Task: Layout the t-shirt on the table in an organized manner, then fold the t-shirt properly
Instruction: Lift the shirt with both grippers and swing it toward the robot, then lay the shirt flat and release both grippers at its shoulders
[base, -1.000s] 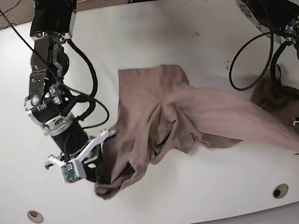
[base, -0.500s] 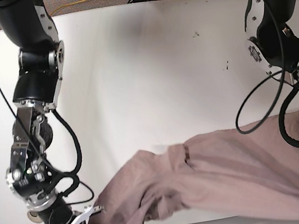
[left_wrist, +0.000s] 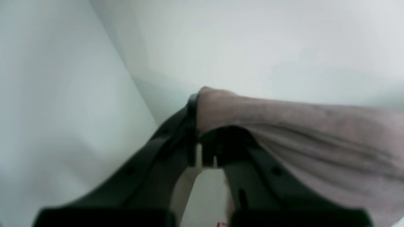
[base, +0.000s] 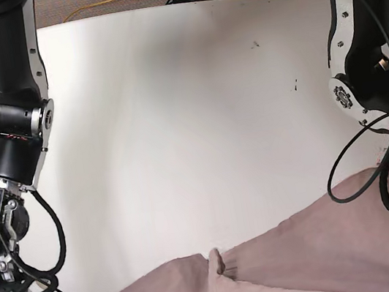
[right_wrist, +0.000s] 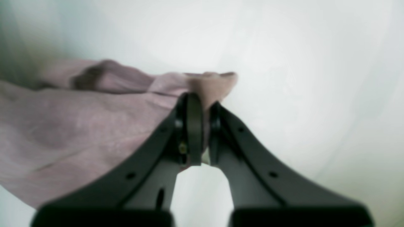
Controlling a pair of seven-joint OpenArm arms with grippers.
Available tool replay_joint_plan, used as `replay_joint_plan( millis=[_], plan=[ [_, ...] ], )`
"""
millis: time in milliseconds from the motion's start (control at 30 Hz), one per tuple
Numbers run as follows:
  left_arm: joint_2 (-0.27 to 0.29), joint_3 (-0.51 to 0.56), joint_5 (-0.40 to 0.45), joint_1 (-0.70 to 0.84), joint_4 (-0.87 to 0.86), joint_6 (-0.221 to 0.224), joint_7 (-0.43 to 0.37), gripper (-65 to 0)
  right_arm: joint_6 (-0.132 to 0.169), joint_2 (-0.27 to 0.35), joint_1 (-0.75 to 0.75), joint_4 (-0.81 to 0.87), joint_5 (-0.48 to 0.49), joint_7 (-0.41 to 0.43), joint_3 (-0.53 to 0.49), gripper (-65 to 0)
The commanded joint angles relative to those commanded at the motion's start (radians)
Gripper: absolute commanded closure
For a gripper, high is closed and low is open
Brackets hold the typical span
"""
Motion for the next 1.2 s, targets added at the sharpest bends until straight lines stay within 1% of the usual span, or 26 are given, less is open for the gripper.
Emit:
replay_joint_plan(
  millis=[67, 167, 200, 300, 333, 367, 433, 467, 500, 633, 700, 867, 1000, 1200],
  plan=[
    [-0.003, 0.0, 0.0, 0.038, 0.002, 0.0, 0.0, -0.4, 0.009, 0.0, -0.04, 0.002, 0.0, 0.0, 0.023, 0.0],
    [-0.003, 0.0, -0.002, 0.12, 0.005, 0.0, 0.0, -0.4, 0.038, 0.003, -0.132, 0.003, 0.0, 0.0, 0.074, 0.0],
    [-0.002, 0.0, -0.002, 0.138, 0.006, -0.002, 0.0, -0.4, 0.043, 0.003, -0.157, 0.006, 0.0, 0.0, 0.094, 0.0],
    [-0.005, 0.0, -0.003, 0.236, 0.014, -0.002, 0.0, -0.4, 0.057, -0.008, -0.276, 0.037, 0.0, 0.0, 0.157, 0.0],
    [-0.006, 0.0, -0.003, 0.276, 0.021, -0.003, 0.0, -0.3, 0.066, -0.02, -0.325, 0.051, 0.0, 0.0, 0.169, 0.0],
    [-0.006, 0.0, -0.003, 0.295, 0.023, -0.005, 0.0, -0.3, 0.069, -0.023, -0.348, 0.057, 0.0, 0.0, 0.173, 0.0],
    [-0.005, 0.0, -0.003, 0.368, 0.029, -0.028, 0.0, -0.1, 0.077, -0.034, -0.428, 0.077, 0.0, 0.0, 0.192, 0.0],
    [-0.003, -0.005, -0.003, 0.417, 0.032, -0.049, 0.0, 0.0, 0.081, -0.046, -0.48, 0.094, 0.0, 0.0, 0.203, 0.0],
    [-0.002, -0.012, -0.003, 0.443, 0.034, -0.06, 0.0, 0.0, 0.086, -0.055, -0.511, 0.104, 0.0, 0.0, 0.209, 0.0],
    [0.003, -0.072, -0.003, 0.585, 0.035, -0.095, 0.0, 0.0, 0.086, -0.097, -0.649, 0.155, 0.0, 0.002, 0.221, 0.0],
    [0.017, -0.103, -0.003, 0.671, 0.034, -0.121, 0.0, 0.0, 0.086, -0.115, -0.73, 0.176, 0.0, 0.002, 0.227, 0.0],
    [0.038, -0.181, -0.003, 0.839, 0.035, -0.18, -0.002, 0.0, 0.086, -0.143, -0.856, 0.207, 0.0, 0.002, 0.229, 0.0],
    [0.041, -0.219, -0.003, 0.944, 0.032, -0.18, -0.003, 0.0, 0.086, -0.164, -0.927, 0.215, 0.0, 0.0, 0.229, 0.0],
    [0.038, -0.222, -0.003, 1.076, 0.031, -0.18, -0.006, 0.0, 0.086, -0.178, -1.003, 0.215, 0.0, -0.002, 0.229, 0.0]
  ],
)
